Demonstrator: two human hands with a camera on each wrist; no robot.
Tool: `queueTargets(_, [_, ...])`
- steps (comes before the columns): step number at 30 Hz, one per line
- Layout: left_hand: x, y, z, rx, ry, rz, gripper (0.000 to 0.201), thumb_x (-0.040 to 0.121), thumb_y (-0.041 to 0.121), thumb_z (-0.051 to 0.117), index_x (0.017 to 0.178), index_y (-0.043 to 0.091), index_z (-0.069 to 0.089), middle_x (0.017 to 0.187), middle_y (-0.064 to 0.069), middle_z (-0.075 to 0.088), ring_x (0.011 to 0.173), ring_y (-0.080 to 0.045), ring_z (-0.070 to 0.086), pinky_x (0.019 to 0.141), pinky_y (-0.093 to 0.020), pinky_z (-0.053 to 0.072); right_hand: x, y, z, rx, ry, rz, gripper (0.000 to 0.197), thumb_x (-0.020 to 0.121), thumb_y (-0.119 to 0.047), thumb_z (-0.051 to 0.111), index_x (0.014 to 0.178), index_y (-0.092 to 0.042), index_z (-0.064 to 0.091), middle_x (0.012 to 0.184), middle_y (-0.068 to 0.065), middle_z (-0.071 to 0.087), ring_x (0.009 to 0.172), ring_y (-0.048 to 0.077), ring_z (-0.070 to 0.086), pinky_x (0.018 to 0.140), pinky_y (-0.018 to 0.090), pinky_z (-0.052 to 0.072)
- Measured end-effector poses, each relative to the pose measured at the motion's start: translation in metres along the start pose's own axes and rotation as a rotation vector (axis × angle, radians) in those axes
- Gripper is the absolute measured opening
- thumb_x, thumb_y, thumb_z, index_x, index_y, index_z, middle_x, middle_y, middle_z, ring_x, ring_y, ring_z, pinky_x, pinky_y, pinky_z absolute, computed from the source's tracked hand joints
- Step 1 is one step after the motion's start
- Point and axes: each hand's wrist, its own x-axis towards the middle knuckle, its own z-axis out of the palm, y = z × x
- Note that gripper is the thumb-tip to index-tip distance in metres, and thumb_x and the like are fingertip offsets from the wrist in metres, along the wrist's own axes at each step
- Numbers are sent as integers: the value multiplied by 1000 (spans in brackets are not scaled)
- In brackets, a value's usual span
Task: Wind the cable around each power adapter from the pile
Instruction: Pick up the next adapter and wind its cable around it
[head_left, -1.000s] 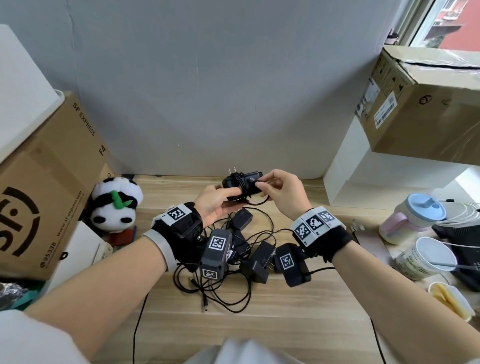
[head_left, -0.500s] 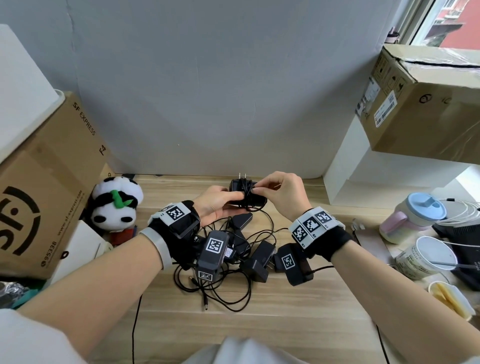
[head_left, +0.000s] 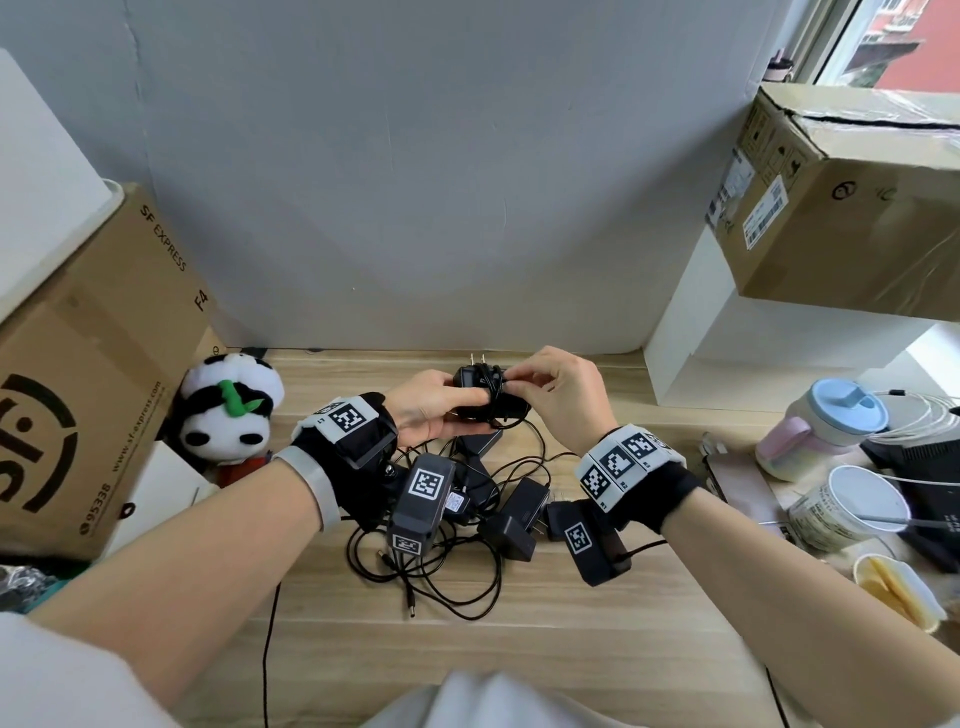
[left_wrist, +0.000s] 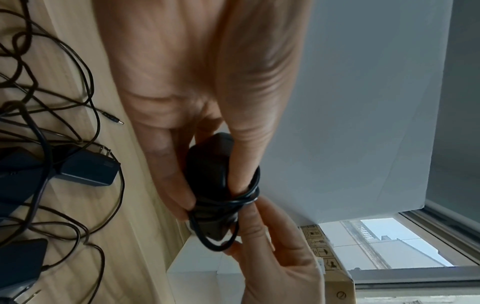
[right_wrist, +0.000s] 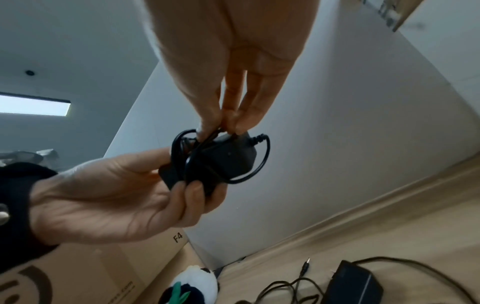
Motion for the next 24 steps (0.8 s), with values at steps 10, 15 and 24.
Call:
queueTargets(10, [4, 5, -3, 75, 68, 16, 12, 88, -6, 56, 99, -5, 56, 92, -18, 63, 81, -25, 64, 67, -25, 57, 2, -2, 2, 140, -125, 188, 19, 74, -4, 75, 82, -16, 62, 77, -3, 69, 70, 0, 62, 68, 7, 47])
queueTargets(15, [11, -1, -3, 141, 146, 86, 21, 87, -3, 58, 108, -4, 56, 91, -14, 64, 78, -21, 65, 68, -22, 57, 1, -5, 6, 283, -117, 218, 23, 82, 0, 62, 94, -20, 62, 80, 8, 72, 74, 17, 69, 75, 27, 57])
queueTargets(24, [16, -8, 4, 265, 207, 128, 13, 85, -4, 61, 97, -6, 58, 93, -17, 62, 77, -21, 64, 66, -21, 56, 11, -16, 4, -316, -230, 71, 11, 84, -34, 62, 93, -27, 63, 79, -7, 63, 80, 16, 61, 72, 29, 50])
